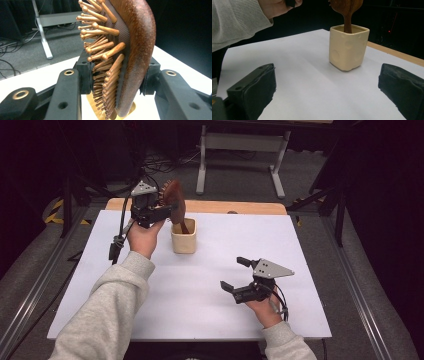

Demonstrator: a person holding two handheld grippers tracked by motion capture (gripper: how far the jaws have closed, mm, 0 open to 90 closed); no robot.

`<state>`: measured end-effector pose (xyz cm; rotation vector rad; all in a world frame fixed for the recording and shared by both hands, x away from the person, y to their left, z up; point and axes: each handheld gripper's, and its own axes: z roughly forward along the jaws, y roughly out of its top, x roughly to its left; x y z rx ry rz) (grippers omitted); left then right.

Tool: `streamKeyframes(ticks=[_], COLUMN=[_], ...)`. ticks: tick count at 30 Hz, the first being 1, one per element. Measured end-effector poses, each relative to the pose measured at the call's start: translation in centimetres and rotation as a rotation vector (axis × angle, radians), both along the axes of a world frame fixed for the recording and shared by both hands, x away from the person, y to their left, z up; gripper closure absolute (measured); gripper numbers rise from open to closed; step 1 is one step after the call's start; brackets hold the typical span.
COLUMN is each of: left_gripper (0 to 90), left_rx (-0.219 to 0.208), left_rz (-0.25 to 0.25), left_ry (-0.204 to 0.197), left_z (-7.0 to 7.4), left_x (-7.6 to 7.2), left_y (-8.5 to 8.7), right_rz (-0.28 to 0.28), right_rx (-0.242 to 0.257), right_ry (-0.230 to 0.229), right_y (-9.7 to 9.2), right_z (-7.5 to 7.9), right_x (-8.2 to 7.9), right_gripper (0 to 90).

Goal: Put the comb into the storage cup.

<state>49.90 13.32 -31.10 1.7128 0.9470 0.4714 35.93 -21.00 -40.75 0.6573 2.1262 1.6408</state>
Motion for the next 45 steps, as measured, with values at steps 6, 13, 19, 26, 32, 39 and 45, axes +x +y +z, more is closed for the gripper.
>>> streamKeyframes(ticks=[6, 13, 19, 26, 32, 39, 45], left_gripper=[55.9, 55.8, 55.4, 55.0, 53.5, 43.5, 20.1], left_rx=[0.010, 0.002, 0.010, 0.010, 0.005, 0.060, 0.095], left_rz=[-0.007, -0.012, -0.015, -0.028, -0.028, 0.011, 0.043], left_ry=[0.024, 0.060, 0.080, 0.113, 0.116, 0.124, 0.074], left_z=[-0.5, -1.0, -1.5, -1.8, -1.9, -2.0, -1.9], left_x=[0.3, 0.6, 0.9, 1.2, 1.3, 1.4, 1.1], left_y=[-0.3, -0.3, -0.4, -0.3, -0.2, 0.2, 1.4], right_rz=[0.001, 0.003, 0.005, 0.011, 0.015, 0.016, 0.013], right_rx=[-0.002, -0.003, -0.002, 0.000, -0.003, -0.002, 0.005], right_ry=[-0.001, 0.001, 0.002, 0.001, 0.003, 0.002, 0.002], right_y=[0.0, 0.0, 0.0, 0.0, 0.1, 0.2, 0.0], right_z=[0.0, 0.0, 0.0, 0.0, -0.1, -0.1, 0.0], right_x=[0.0, 0.0, 0.0, 0.0, 0.0, 0.0, -0.1], right_gripper=[1.9, 2.0, 2.1, 2.6, 2.6, 2.6, 2.6])
